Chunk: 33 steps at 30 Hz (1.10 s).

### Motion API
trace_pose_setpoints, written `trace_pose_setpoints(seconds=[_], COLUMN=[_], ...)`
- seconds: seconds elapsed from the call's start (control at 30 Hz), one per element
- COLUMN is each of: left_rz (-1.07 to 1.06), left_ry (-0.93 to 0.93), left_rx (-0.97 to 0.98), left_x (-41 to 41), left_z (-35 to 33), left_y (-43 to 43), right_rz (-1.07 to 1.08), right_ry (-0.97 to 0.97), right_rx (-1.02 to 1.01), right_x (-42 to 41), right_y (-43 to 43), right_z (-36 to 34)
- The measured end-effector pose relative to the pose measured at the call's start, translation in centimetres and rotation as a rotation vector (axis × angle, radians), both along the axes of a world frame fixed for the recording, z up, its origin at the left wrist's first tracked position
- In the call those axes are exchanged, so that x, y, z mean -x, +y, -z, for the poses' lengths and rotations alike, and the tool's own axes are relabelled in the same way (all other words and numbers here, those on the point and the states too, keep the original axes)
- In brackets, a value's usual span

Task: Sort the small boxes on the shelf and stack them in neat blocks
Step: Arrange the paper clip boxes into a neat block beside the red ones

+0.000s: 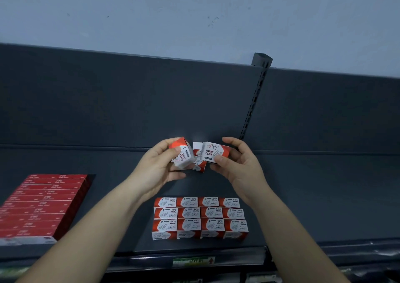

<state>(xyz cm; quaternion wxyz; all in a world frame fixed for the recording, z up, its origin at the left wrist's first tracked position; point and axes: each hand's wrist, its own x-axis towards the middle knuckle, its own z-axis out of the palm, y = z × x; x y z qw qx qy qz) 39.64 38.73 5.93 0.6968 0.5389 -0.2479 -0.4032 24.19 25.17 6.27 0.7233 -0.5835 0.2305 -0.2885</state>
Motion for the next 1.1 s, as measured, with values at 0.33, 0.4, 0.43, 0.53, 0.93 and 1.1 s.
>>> trace_pose_setpoints(seconds=[0.33,0.4,0.43,0.53,0.93,1.1], left_rz=[0.012,0.014,0.018,0.073,0.067,0.080], left_ry=[-0.216,-0.234,-0.236,-0.238,-0.307,-0.311], left_rx=[-0.066,-0.087,-0.104,-0.136,-0.152,-0.156], left_x=[-0.3,-0.5,-0.5,-0.7,-2.3,-3.2], left_z=[0.0,0.0,0.1,0.1,0.1,0.3], left_y=[0.3,0.4,0.4,0.3,0.8,0.9], right_rz=[0.020,0.015,0.007,-0.029,-0.077,-0.098], right_ry=[-0.045,-0.018,-0.004,0.038,0.033,0.041], right_rx=[-0.098,-0.095,-0.087,-0.054,-0.003,0.002], right_x=[-0.1,0.0,0.0,-0.1,-1.5,-2.2], right_y=[0.0,-0.1,-0.1,-0.1,0.5,0.6], right_z=[-0.1,-0.2,-0.2,-0.1,0.3,0.6])
